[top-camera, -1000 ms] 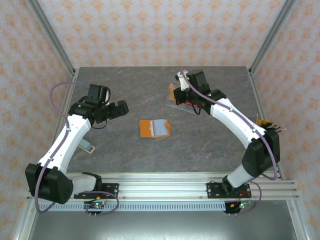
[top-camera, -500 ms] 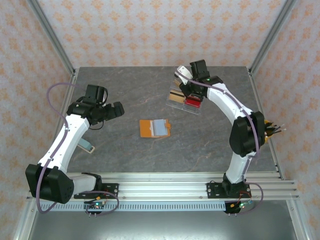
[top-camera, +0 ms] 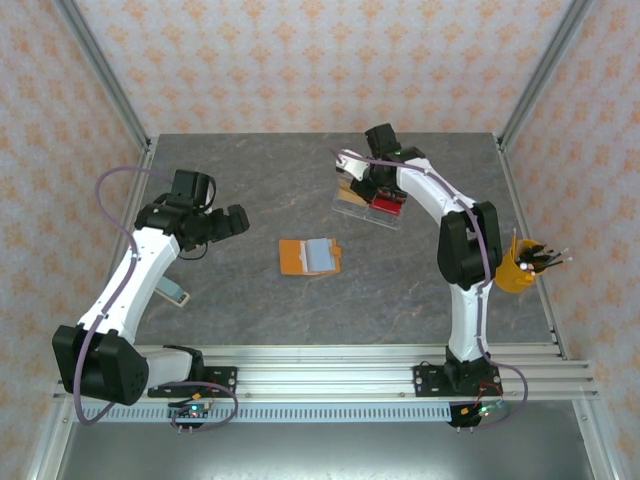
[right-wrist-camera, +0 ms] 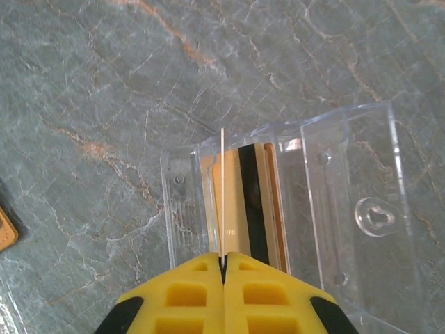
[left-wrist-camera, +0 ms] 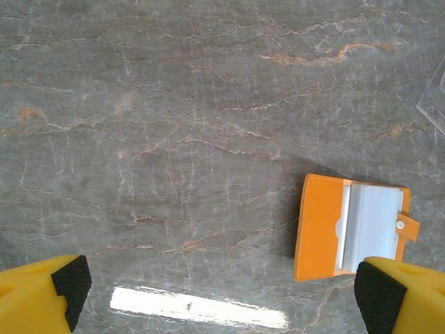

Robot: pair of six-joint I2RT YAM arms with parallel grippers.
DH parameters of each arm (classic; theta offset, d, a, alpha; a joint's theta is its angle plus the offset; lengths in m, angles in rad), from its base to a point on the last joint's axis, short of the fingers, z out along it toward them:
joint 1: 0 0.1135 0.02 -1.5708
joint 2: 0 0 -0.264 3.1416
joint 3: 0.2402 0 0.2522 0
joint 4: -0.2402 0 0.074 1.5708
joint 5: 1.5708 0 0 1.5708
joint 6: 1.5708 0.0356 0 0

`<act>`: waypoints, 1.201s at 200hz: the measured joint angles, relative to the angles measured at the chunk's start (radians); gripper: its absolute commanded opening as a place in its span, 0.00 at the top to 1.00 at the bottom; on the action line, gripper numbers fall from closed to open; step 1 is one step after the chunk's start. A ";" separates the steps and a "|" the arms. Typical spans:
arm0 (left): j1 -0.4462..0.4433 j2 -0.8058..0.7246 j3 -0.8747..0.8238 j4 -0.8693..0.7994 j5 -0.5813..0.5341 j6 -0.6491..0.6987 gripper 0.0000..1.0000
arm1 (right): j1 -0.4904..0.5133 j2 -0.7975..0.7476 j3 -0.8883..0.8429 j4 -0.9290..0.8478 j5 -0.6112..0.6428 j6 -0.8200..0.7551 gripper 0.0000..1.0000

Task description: Take the credit cards out of the card holder

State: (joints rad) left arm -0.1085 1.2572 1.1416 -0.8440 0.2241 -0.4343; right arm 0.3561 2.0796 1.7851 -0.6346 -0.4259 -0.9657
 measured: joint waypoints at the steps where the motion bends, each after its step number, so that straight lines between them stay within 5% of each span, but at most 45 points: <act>1: 0.000 0.000 0.000 0.000 0.000 0.000 0.00 | 0.000 0.000 0.000 -0.001 0.000 -0.001 1.00; 110: 0.006 0.027 -0.005 0.003 0.022 0.015 0.00 | -0.006 0.053 0.069 -0.038 0.027 -0.085 0.99; 240: 0.006 0.029 -0.006 0.003 0.034 0.017 0.00 | -0.011 0.098 0.096 -0.038 0.022 -0.053 0.84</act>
State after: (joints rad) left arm -0.1020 1.2861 1.1358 -0.8410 0.2584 -0.4171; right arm 0.3450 2.1777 1.8809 -0.6724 -0.4038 -1.0187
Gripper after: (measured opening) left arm 0.995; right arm 0.149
